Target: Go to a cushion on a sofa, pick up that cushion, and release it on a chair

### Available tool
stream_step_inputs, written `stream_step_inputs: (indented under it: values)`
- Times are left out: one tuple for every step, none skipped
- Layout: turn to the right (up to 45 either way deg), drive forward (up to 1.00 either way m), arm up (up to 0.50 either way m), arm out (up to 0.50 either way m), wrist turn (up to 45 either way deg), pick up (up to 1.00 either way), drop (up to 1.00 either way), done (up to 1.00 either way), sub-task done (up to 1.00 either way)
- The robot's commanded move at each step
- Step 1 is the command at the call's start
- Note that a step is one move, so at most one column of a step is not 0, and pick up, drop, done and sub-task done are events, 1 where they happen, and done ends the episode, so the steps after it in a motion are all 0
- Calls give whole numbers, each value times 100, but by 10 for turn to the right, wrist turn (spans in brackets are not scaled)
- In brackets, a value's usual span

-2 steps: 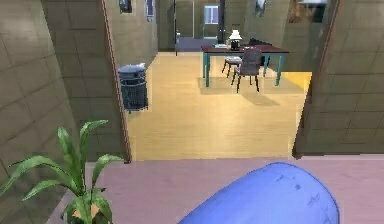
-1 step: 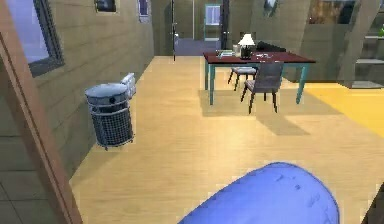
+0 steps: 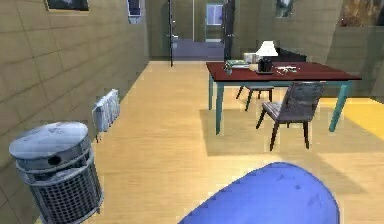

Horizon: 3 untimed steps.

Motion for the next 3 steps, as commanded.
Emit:
stream_step_inputs:
  values:
    - [0, 100, 0, 0, 0, 0, 0, 0, 0]
    - [0, 100, 0, 0, 0, 0, 0, 0, 0]
    - [0, 100, 0, 0, 0, 0, 0, 0, 0]
